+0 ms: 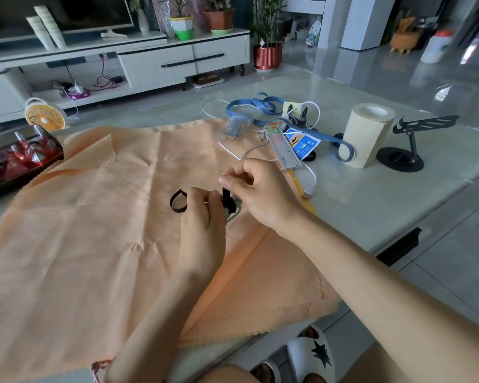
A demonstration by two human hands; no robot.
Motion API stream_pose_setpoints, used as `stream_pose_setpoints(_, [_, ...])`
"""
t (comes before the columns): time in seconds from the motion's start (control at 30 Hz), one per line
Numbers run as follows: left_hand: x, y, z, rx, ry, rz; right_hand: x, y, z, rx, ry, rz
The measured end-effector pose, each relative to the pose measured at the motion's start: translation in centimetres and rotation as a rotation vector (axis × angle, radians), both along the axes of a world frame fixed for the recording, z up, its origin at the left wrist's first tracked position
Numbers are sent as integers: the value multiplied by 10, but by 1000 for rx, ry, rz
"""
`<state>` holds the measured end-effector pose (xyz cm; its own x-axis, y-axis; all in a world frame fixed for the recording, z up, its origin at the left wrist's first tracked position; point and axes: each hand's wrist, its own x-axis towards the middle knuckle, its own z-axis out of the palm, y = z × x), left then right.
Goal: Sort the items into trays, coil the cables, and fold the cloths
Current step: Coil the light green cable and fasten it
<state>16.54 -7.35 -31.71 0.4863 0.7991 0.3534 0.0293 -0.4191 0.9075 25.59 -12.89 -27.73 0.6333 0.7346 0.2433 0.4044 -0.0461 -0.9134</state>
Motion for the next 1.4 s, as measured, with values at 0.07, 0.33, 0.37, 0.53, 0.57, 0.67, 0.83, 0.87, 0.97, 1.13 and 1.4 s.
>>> stream_pose_setpoints(0.07, [2,6,-1,-55,-7,48,-7,0,-1,57,-80,-9])
stream_pose_setpoints(0.33, [1,19,2,-487,-219,-30,-12,-10,-10,143,-509,77])
stream_pose_setpoints(0.37, [1,19,2,-615,-275,-109,-11,-11,-11,138,-514,91])
stream_pose_setpoints(0.53, [-5,28,12,-851,-372,-339,-15,-4,-11,175,-414,57])
stream_pose_setpoints(0.57, [-7,31,14,-841,-395,-342,-16,0,-10,180,-320,48])
stream_pose_setpoints(0.67, [-17,43,22,-888,-417,-309,-20,14,-7,-16,9,62])
stream_pose_setpoints(0.83, [-53,67,30,-865,-381,-251,-45,37,-9,-80,148,139])
stream_pose_setpoints(0.87, [-66,73,29,-823,-329,-220,-54,42,-10,-66,148,155])
stream_pose_setpoints(0.97, [-118,101,22,-604,-94,-199,-90,63,-16,-92,162,223])
stream_pose_setpoints(1.13, [-201,171,26,-358,21,15,-134,112,-13,-125,159,299])
stream_pose_setpoints(1.4, [-250,221,4,127,-1,744,-183,245,0,-108,167,308])
